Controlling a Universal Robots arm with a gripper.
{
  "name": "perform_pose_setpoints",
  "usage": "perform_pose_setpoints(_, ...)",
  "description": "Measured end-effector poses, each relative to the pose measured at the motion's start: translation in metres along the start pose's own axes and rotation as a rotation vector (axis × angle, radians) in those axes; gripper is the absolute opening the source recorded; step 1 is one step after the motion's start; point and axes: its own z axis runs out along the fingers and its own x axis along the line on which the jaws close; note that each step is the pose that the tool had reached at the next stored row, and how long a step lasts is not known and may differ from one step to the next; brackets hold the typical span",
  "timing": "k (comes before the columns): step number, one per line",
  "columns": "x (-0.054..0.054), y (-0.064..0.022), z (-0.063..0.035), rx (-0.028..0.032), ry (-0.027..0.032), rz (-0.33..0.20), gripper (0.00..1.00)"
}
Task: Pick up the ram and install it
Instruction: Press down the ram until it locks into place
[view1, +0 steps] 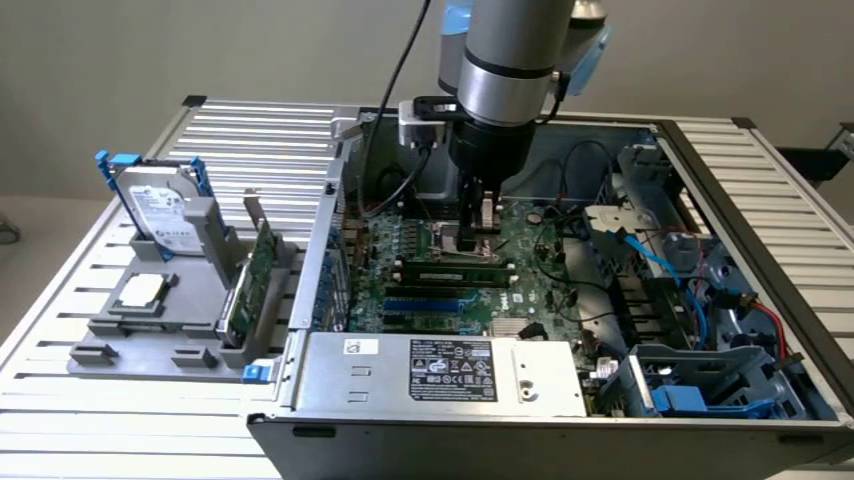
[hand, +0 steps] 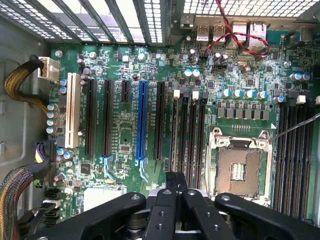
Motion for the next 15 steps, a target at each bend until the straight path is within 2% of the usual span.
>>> perform_pose_setpoints(7,0.0,0.001,0.0003,-0.0001,0.0001,0.0,0.11)
perform_pose_setpoints(12,-0.001,0.0193,0.005,0.0,0.0,-0.001,0.11)
perform_pose_setpoints(15,-0.001,0.0203,0.0101,0.0,0.0002,-0.001,0.11)
